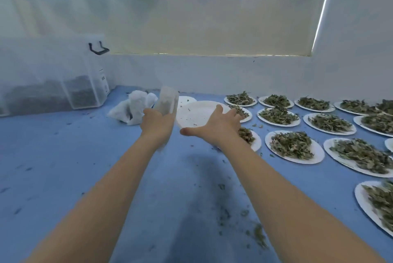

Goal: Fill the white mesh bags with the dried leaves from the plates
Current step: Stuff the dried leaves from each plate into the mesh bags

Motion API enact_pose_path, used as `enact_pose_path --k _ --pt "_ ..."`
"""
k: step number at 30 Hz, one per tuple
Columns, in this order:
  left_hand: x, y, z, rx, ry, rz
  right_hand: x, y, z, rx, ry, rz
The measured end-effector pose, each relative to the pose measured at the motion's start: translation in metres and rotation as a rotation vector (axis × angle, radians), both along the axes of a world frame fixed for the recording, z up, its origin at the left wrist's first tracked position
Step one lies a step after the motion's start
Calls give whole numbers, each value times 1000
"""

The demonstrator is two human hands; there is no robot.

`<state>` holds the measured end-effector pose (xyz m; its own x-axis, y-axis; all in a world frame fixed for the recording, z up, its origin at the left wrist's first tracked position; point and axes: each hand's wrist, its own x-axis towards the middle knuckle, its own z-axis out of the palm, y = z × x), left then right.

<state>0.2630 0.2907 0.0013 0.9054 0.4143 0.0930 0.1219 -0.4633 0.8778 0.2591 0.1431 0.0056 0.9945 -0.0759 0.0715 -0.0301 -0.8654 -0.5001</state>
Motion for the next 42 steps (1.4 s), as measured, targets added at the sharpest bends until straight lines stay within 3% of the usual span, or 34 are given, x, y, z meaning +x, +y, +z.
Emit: enact_pose_path --k 13,17,22,26,29,36,39,42 --pt "183 73 -53 265 15 201 210 78 -30 -144 23 82" --pt "216 97 -61 427 42 213 251 92 -42 -296 45 112" --pt "231 110 -72 606 23 149 278 106 -60 -332 108 132" --pt "227 105 -73 863 92 215 268 106 -61 -384 49 216" --pt "209 87 -67 970 -12 233 244 101 -48 -386 -14 287" --pt "113 16 -37 641 -118 -27 138 70 -13 -507 -222 396" --pt "67 -6 -30 660 -84 -142 80 48 -9 -626 -310 433" --pt "10 -38 -24 730 -40 -240 14 12 -3 -725 -277 459"
